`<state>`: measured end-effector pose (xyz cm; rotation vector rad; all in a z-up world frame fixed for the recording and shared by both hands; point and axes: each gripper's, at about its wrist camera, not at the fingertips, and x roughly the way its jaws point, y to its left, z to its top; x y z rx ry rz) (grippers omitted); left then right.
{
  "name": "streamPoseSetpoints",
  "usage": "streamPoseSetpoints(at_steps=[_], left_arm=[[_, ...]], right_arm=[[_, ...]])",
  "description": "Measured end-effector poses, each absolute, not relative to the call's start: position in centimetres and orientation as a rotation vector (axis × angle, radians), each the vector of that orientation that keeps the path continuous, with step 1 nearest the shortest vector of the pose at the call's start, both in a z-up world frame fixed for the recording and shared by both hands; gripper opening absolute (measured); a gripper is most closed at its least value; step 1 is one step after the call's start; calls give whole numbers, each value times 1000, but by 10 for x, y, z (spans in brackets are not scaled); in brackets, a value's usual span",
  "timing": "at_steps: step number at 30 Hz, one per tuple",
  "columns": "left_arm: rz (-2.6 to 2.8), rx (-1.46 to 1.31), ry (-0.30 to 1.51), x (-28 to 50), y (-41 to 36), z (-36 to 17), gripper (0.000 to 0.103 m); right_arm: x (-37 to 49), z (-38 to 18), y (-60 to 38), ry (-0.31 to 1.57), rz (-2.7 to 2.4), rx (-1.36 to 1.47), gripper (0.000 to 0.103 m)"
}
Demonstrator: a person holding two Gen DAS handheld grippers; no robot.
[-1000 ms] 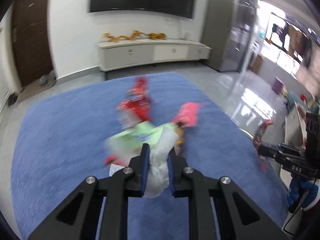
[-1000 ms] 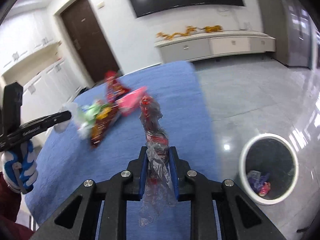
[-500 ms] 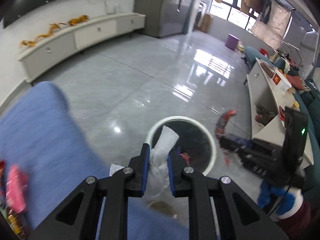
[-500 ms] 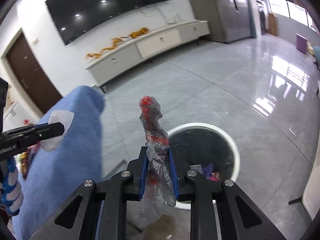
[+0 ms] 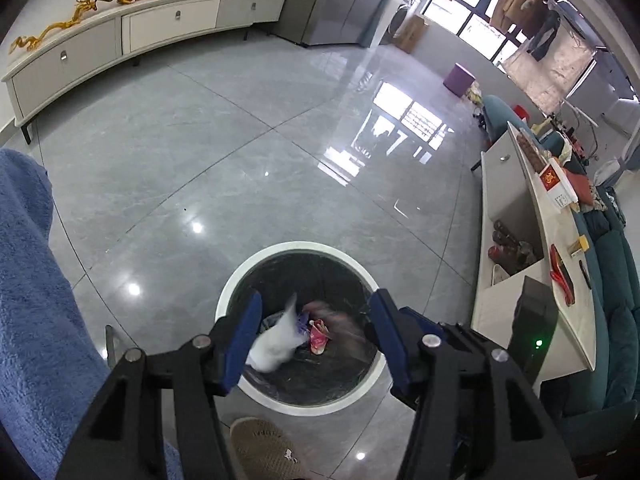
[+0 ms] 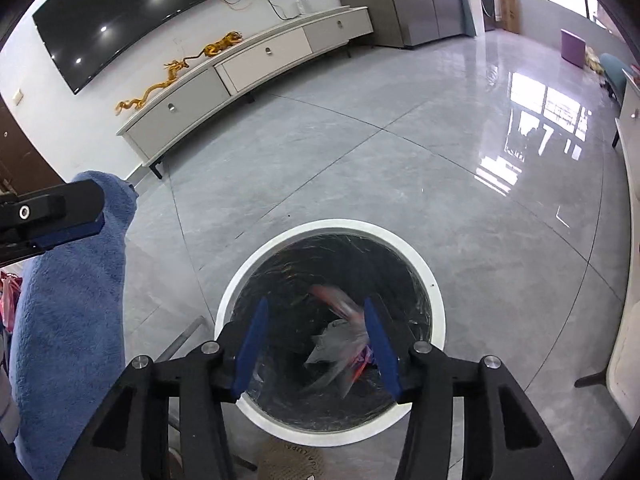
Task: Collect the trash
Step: 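Carry both items over the trash bin and open both tools to drop them, then move both tools back toward the wrapper pile on the rug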
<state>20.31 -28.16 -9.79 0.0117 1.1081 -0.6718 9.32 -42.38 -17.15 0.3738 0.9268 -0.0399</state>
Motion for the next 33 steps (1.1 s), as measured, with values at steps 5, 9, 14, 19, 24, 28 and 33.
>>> streamPoseSetpoints(at_steps=[5,9,14,19,24,28,33], left_arm=[[-632,50,1076,197,-281,-93,55],[-551,108,1006,182,-270,-82,55],[-434,168,924,161,-238,-69,55],[-329,177,868,137,-195,-57,55],[-242,155,814,115,-143,-42,55],[-180,125,775,97,-103,-31,56],[-102,81,706,73,-51,-12,57]], right_arm=[[87,-170,-422,927,-45,378,50],[78,-160,-418,923,-39,356,50],[57,-133,-407,893,-31,338,51],[39,-100,-392,845,-12,315,52],[26,-69,-360,796,37,286,56],[20,-52,-327,772,88,264,58],[16,-36,-283,762,155,211,63]])
